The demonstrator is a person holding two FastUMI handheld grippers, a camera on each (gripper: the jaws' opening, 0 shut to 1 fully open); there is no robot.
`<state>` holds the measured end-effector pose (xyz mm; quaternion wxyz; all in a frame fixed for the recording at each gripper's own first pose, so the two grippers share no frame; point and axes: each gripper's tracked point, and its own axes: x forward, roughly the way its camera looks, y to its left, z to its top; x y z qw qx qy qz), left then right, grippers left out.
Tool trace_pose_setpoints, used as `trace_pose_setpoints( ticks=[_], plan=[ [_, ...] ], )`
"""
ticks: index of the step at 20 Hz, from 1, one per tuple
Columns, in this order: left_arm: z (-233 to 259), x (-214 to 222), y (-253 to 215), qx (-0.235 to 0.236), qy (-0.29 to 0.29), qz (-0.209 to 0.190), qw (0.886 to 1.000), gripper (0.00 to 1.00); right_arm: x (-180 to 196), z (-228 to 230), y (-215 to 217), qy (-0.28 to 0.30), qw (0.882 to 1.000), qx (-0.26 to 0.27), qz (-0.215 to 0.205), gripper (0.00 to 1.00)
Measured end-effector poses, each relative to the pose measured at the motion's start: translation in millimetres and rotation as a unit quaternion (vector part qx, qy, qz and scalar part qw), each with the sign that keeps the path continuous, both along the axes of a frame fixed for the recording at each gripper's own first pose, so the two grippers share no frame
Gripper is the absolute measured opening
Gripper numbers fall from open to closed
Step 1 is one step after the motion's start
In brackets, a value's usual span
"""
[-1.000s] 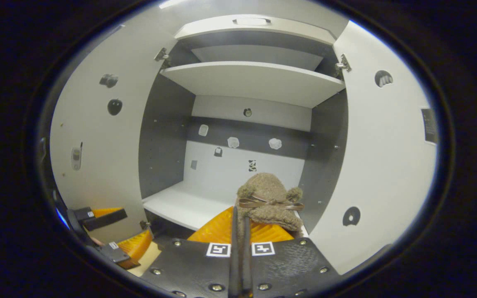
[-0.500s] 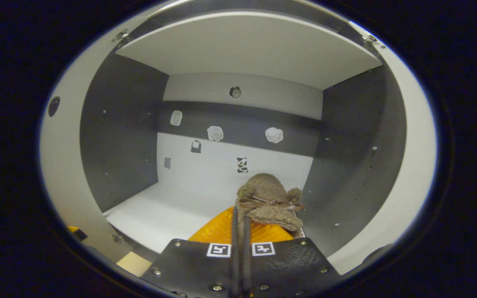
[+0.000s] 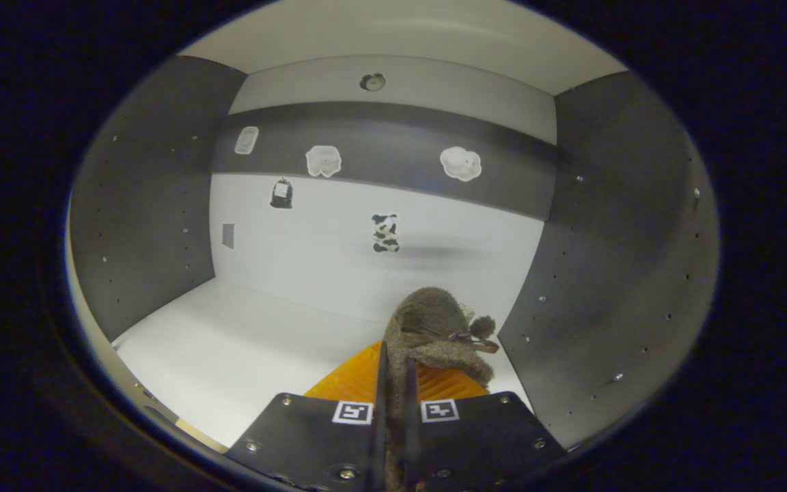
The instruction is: Grab one shoe with the right hand and put it into the shoe cabinet, grab the other shoe with the left hand and put it into the shoe cabinet; then close the right door with the right hand and the left door with the left hand.
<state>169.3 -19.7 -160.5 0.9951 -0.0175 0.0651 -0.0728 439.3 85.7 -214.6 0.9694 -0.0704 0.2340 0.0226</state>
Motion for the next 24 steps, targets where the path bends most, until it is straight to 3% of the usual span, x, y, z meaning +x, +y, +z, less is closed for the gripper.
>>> trace_pose_setpoints(
  ticks=[3, 6, 9, 12, 18, 24],
  plan=[
    [-7, 3, -3, 0.001, 0.009, 0.001, 1.000, 0.99, 7, -6, -13, 0.005, 1.000, 0.001, -0.028, 0.12],
    [-9, 2, -9, 0.002, 0.012, -0.003, 1.000, 0.99, -4, -3, -7, 0.015, 0.999, 0.039, -0.020, 0.65],
    [-8, -1, -15, -0.008, 0.014, -0.011, 1.000, 0.99, -24, 10, -1, 0.013, 0.999, 0.047, -0.010, 0.80],
    [-2, -5, -14, -0.007, 0.007, -0.005, 1.000, 0.99, -51, 40, 5, -0.024, 0.999, 0.015, 0.013, 0.95],
    [4, -19, -16, -0.007, 0.002, -0.002, 1.000, 0.99, -139, 93, 12, -0.096, 0.994, 0.048, 0.013, 0.96],
    [11, -48, -30, -0.016, -0.002, -0.013, 1.000, 0.99, -261, 138, -4, -0.202, 0.977, 0.066, -0.002, 0.96]
  ],
)
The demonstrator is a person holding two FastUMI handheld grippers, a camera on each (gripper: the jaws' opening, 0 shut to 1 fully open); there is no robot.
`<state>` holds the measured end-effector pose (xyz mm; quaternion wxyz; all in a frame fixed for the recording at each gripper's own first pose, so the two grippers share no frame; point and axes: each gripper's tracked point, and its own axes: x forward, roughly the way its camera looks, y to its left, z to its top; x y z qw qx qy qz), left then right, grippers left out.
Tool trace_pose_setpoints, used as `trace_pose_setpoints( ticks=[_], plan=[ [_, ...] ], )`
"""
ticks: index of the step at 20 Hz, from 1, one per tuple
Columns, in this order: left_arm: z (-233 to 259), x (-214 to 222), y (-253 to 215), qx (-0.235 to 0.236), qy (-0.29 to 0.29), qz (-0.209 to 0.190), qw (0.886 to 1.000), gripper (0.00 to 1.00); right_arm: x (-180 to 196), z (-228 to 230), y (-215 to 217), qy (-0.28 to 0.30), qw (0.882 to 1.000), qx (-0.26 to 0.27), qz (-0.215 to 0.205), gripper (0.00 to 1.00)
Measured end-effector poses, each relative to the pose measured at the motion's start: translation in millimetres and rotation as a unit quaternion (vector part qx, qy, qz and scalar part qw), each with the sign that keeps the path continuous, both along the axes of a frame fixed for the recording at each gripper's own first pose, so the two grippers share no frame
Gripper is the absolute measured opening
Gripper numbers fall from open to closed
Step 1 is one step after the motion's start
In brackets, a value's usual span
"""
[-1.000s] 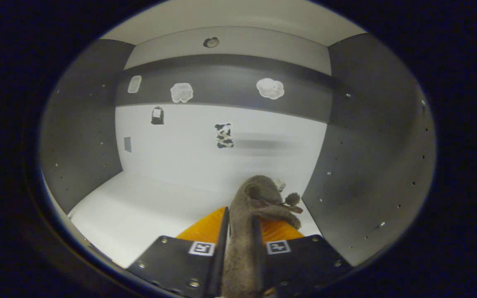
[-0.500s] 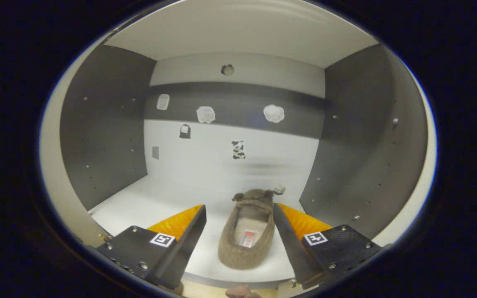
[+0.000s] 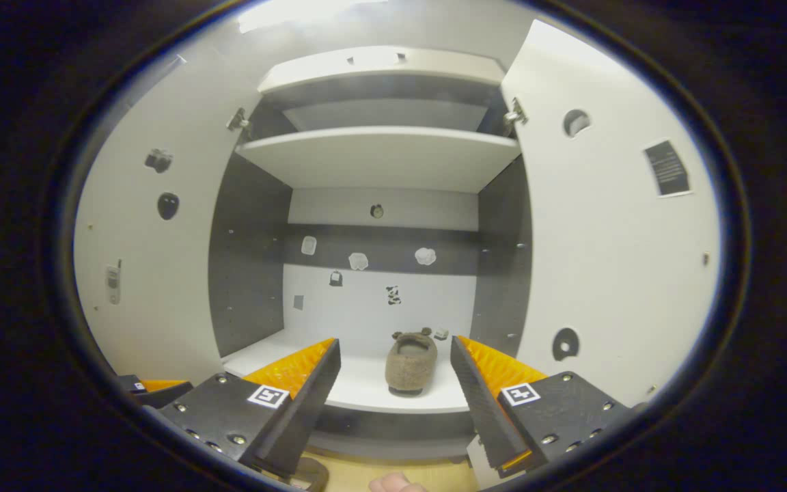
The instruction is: Grab one shoe with the right hand and put it into the shoe cabinet, grab the other shoe with the left hand and put it into the shoe cabinet; then close the right door with the right hand and the left door with the left hand.
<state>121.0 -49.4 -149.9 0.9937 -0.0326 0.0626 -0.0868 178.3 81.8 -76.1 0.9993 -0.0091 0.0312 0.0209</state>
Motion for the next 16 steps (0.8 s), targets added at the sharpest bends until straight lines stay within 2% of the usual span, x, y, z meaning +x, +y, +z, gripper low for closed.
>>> trace_pose_setpoints(
  ticks=[2, 6, 9, 13, 16],
  plan=[
    [-7, -12, -2, 0.012, 0.003, 0.002, 1.000, 0.99, -41, 2, -2, -0.017, 1.000, 0.010, 0.005, 0.96],
    [-40, -29, 8, 0.013, 0.022, 0.023, 0.999, 0.99, -100, -31, -1, -0.004, 1.000, 0.006, 0.025, 0.96],
    [-89, -35, 13, 0.023, 0.065, 0.025, 0.997, 0.99, -123, -55, -7, -0.003, 1.000, 0.014, 0.015, 0.96],
    [-166, -43, 23, 0.002, 0.138, 0.037, 0.990, 1.00, -150, -93, -12, 0.004, 0.999, 0.043, -0.001, 0.97],
    [-215, -54, 20, 0.004, 0.182, 0.029, 0.983, 1.00, -156, -120, -17, 0.020, 0.998, 0.058, -0.003, 0.97]
  ],
)
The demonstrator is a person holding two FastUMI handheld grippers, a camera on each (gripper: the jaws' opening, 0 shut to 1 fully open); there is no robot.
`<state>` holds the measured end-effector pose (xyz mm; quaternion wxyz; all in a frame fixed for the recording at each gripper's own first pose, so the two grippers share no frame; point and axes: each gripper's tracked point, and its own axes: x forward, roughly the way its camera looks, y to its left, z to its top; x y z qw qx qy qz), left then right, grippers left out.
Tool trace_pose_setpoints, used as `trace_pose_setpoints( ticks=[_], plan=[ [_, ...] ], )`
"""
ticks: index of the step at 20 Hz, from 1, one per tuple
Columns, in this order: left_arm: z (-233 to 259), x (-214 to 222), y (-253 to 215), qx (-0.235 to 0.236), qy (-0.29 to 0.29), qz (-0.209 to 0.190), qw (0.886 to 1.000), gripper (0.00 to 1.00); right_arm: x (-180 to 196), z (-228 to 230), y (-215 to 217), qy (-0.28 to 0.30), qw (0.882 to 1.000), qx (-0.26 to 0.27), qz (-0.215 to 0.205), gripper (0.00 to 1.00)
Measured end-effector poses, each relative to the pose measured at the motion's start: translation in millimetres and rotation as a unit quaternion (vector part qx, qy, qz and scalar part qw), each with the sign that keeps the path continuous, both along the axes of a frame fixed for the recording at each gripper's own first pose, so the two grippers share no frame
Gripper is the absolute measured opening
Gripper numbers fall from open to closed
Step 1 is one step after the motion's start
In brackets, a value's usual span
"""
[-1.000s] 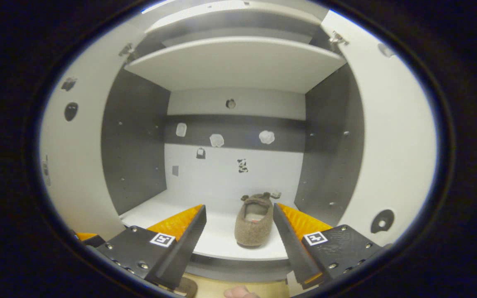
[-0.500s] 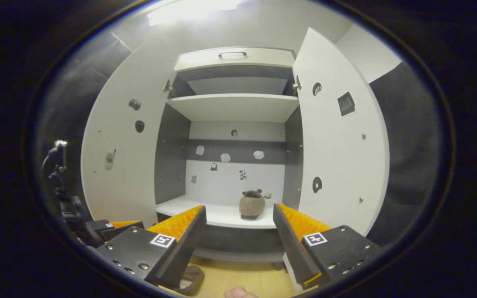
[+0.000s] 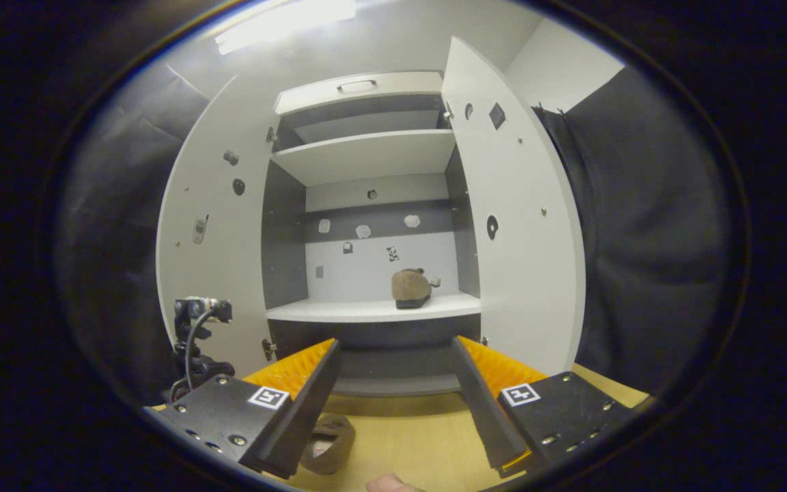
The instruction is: Grab one shoe with the right hand and put it into the shoe cabinet, grab the other shoe with the left hand and put it into the shoe cabinet; then close the right door with the right hand and the left door with the left hand.
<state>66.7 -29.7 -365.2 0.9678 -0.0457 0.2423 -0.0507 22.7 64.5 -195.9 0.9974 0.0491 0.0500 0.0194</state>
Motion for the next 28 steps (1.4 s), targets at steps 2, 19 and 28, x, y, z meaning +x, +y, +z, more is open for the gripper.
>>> trace_pose_setpoints(
  ticks=[2, 19, 28],
  plan=[
    [-32, -10, -1, 0.005, 0.032, -0.005, 0.999, 0.99, -1, -10, -11, 0.009, 1.000, -0.004, -0.008, 0.97],
    [-126, -31, -3, 0.003, 0.148, -0.006, 0.989, 0.01, -13, -38, -29, 0.017, 1.000, 0.022, 0.009, 0.99],
    [-13, -24, -7, 0.030, 0.034, -0.011, 0.999, 0.01, -17, -11, -41, -0.007, 1.000, 0.020, -0.004, 0.99]
  ],
)
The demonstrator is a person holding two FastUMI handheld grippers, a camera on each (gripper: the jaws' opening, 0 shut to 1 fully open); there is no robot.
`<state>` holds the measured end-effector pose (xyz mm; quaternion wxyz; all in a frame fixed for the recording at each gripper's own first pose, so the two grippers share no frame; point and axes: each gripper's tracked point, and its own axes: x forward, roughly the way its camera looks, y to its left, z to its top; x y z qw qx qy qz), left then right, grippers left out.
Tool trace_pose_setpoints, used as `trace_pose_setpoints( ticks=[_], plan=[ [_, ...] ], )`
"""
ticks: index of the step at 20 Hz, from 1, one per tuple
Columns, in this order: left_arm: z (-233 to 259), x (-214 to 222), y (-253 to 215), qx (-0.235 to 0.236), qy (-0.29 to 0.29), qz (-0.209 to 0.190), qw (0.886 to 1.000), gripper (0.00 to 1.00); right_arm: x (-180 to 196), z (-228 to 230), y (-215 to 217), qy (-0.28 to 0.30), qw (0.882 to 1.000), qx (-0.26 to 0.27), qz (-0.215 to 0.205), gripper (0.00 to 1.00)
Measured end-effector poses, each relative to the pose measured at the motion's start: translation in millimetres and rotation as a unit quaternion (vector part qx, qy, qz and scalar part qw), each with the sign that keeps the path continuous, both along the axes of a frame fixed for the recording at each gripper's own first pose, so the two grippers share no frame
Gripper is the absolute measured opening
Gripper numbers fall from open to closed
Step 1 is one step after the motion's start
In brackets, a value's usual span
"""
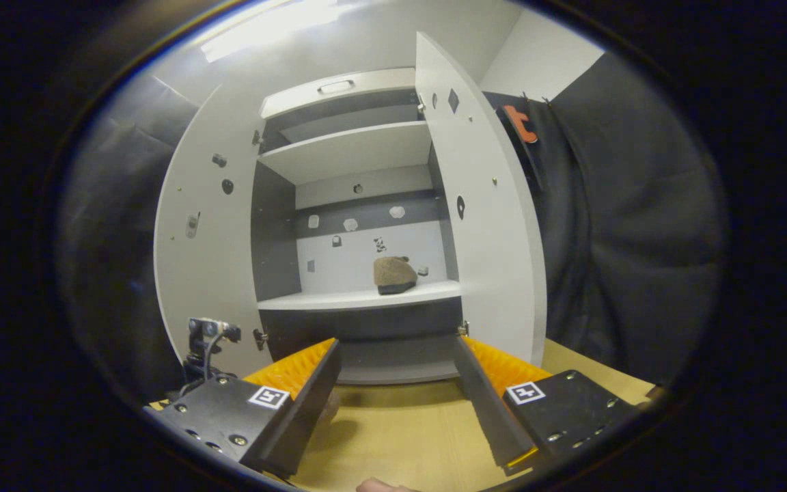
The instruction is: Grab one shoe with the right hand and put it into the shoe cabinet, grab the other shoe with the left hand and put it into the shoe cabinet; then close the right door with the right hand and the left door with the left hand.
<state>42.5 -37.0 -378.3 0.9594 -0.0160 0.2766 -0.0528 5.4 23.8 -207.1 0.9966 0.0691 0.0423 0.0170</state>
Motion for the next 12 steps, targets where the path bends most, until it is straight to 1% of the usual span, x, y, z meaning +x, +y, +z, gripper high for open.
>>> trace_pose_setpoints(
  ticks=[2, 3, 4, 6, 9, 12],
  plan=[
    [36, 2, -7, -0.002, -0.034, -0.009, 0.999, 0.01, -5, 8, 0, -0.008, 1.000, -0.001, 0.000, 0.99],
    [54, 4, -9, -0.003, -0.049, -0.013, 0.999, 0.01, -7, 12, 0, -0.011, 1.000, -0.001, -0.001, 0.96],
    [72, 5, -11, -0.002, -0.062, -0.016, 0.998, 0.01, -7, 15, -1, -0.013, 1.000, -0.004, -0.003, 0.99],
    [105, 10, -13, 0.001, -0.091, -0.019, 0.996, 0.01, -8, 24, -6, -0.015, 1.000, -0.009, -0.010, 0.99],
    [157, 22, -12, -0.005, -0.133, -0.014, 0.991, 0.00, -8, 33, -15, -0.011, 0.999, -0.016, -0.029, 0.99],
    [197, 42, -9, -0.020, -0.160, -0.004, 0.987, 0.01, -6, 45, -18, -0.010, 0.999, -0.019, -0.035, 0.99]
  ],
)
